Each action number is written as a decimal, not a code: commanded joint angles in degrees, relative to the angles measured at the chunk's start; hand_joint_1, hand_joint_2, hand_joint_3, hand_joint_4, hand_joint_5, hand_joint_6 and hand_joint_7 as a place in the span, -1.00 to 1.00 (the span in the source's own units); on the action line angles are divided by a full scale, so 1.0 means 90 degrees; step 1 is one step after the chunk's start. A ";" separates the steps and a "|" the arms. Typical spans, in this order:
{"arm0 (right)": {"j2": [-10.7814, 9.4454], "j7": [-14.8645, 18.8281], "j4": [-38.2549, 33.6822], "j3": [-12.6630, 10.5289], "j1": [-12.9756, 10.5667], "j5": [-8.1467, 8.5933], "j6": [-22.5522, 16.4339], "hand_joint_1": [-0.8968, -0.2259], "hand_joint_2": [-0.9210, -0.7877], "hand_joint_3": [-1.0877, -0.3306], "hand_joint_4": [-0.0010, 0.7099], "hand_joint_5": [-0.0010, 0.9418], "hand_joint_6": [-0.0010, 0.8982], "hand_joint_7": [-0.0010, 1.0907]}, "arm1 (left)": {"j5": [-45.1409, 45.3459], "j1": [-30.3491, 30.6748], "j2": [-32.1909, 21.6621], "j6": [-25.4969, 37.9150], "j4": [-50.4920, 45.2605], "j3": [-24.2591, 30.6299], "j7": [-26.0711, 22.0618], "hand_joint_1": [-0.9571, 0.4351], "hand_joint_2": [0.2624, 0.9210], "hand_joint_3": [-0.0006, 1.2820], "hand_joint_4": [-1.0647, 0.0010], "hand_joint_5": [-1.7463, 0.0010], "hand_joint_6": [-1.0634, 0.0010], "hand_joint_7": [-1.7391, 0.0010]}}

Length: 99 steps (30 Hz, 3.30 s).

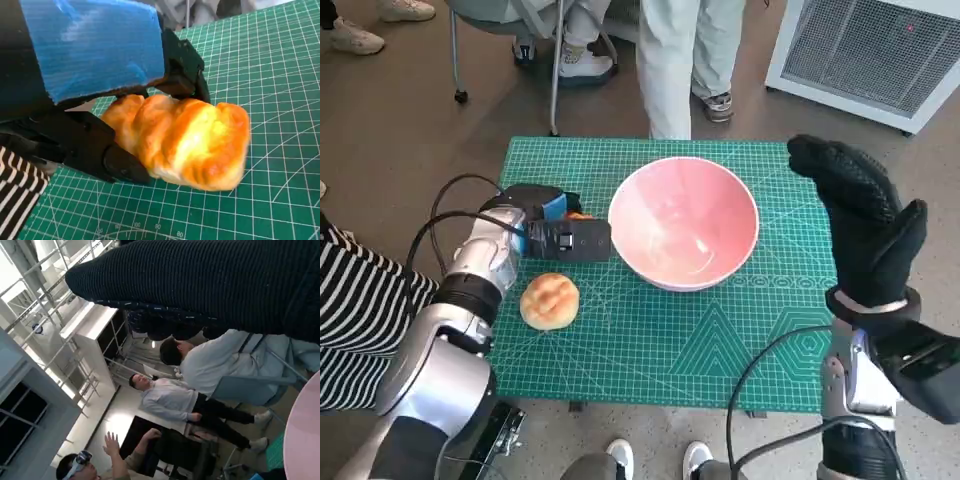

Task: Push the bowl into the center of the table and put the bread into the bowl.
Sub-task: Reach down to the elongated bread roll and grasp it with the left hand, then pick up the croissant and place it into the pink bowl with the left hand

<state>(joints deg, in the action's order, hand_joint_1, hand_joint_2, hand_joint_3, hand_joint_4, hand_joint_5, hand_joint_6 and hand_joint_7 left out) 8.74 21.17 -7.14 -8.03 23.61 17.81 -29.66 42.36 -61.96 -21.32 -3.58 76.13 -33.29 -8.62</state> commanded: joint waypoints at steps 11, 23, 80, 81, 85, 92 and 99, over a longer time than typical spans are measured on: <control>0.0002 0.0014 -0.0021 0.0034 -0.0128 -0.0073 0.0084 -0.41 -1.00 0.01 -0.50 -1.00 -0.70 -0.34 | -0.0371 -0.0239 -0.0395 -0.0558 -0.0322 0.0467 0.0434 0.38 1.00 -0.93 -0.43 -0.32 -0.16 -0.27; -0.0009 -0.0020 -0.0008 0.0052 -0.0157 -0.0132 0.0072 -0.42 -1.00 0.01 -0.51 -1.00 -0.70 -0.32 | -0.1304 0.0085 -0.0914 -0.1456 -0.2775 0.1684 0.0860 0.38 1.00 -0.94 -0.42 -0.25 -0.16 -0.35; -0.0035 -0.0210 0.0226 -0.0013 -0.0449 -0.0270 -0.0015 -0.40 -1.00 -0.08 -0.49 -1.00 -0.72 -0.28 | -0.0765 -0.0247 0.1092 -0.1267 -0.1842 0.0532 -0.0511 -0.11 0.59 -0.99 0.90 0.99 0.60 0.98; -0.0036 -0.0214 0.0221 -0.0012 -0.0450 -0.0271 -0.0020 -0.40 -1.00 -0.08 -0.49 -1.00 -0.71 -0.28 | -0.0764 -0.0237 0.1073 -0.1319 -0.1823 0.0536 -0.0482 -0.17 0.60 -0.99 0.93 1.00 0.63 0.99; -0.0053 -0.0226 0.0208 -0.0008 -0.0450 -0.0270 -0.0029 -0.40 -1.00 -0.08 -0.49 -1.00 -0.72 -0.28 | -0.0799 -0.0164 0.0899 -0.1535 -0.1946 0.0599 -0.0472 -0.30 0.63 -0.99 0.98 1.00 0.68 1.00; -0.0103 -0.0262 0.0281 0.0034 -0.0495 -0.0292 -0.0015 -0.39 -1.00 -0.08 -0.49 -0.99 -0.72 -0.27 | -0.1079 0.0305 0.0141 -0.1925 -0.3021 0.0955 -0.0737 -0.39 0.67 -0.98 1.00 1.00 0.72 1.00; -0.0142 -0.0292 0.0428 0.0078 -0.0558 -0.0277 0.0032 -0.40 -1.00 -0.08 -0.49 -1.00 -0.73 -0.27 | -0.1599 0.1294 -0.0969 -0.2159 -0.4893 0.1661 -0.1216 -0.35 0.69 -0.98 1.00 1.00 0.71 1.00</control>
<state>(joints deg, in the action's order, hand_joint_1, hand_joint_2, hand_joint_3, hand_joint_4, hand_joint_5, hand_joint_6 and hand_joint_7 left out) 7.86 19.08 -3.57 -7.68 20.03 15.55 -30.36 30.42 -55.37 -24.52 -22.22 39.54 -21.56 -17.27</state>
